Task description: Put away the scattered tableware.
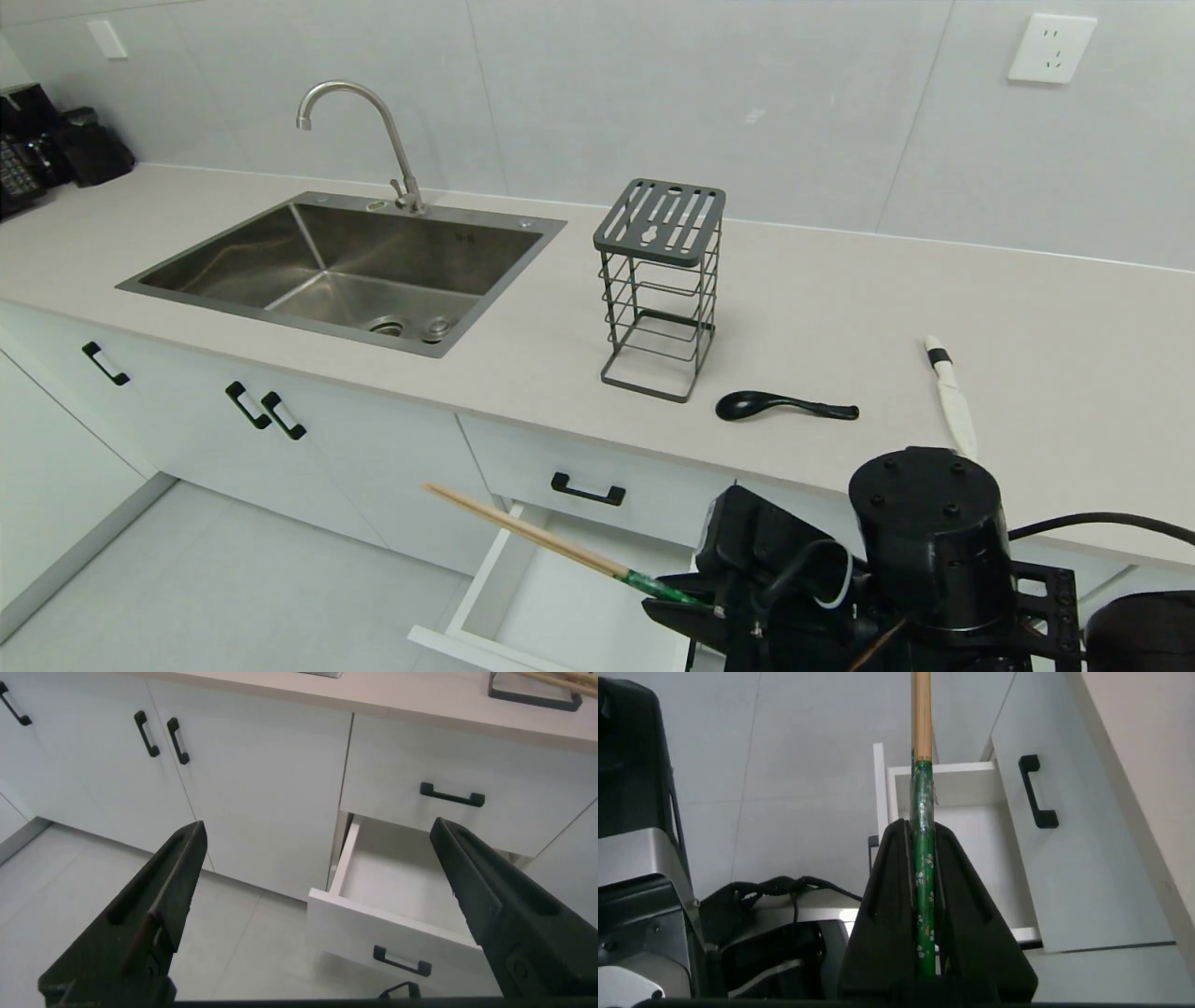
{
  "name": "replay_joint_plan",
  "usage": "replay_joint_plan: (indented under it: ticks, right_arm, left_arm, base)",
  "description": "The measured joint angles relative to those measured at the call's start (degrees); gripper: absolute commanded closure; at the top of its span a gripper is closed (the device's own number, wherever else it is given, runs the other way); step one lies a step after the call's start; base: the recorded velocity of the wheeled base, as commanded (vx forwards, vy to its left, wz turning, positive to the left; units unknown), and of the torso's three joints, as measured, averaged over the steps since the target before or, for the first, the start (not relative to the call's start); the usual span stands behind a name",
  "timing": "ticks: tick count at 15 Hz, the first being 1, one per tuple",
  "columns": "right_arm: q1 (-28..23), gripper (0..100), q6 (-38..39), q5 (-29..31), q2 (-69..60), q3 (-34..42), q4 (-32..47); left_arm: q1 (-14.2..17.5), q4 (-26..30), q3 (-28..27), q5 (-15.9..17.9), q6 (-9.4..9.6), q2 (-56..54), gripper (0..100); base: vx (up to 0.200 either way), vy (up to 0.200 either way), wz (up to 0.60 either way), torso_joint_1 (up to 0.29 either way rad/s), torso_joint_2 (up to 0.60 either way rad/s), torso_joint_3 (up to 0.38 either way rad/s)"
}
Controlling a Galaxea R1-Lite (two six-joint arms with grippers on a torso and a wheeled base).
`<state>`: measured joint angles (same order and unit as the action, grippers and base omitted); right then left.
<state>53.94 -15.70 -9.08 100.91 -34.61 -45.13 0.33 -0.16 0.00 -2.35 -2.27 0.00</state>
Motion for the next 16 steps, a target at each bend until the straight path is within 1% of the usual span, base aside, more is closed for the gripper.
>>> replay_joint_plan:
  ticks: [3, 11, 13, 16]
  right_arm:
    - [0.1, 100, 0.0, 0.3, 2.0, -2.5, -0.1]
    - [2.0, 100, 0.3, 0.3, 5.9, -5.9, 0.0]
    - [2.1, 100, 0.3, 0.3, 6.1, -5.9, 0.0]
    - [2.1, 100, 0.4, 0.5, 6.2, -5.9, 0.0]
  left_arm:
    - [0.0, 0.0, 0.0, 0.0, 0.0, 0.0, 0]
    - [0.0, 0.0, 0.0, 0.0, 0.0, 0.0, 0]
    - [0.0, 0.0, 0.0, 0.0, 0.0, 0.0, 0]
    - [0.0, 0.0, 0.0, 0.0, 0.0, 0.0, 0]
  base:
    - [0.0, 0.0, 0.0, 0.0, 0.0, 0.0]
    - [0.0, 0.0, 0.0, 0.0, 0.0, 0.0]
    - [0.0, 0.0, 0.0, -0.161, 0.32, 0.163]
    - [0.0, 0.0, 0.0, -0.253, 0.5, 0.235]
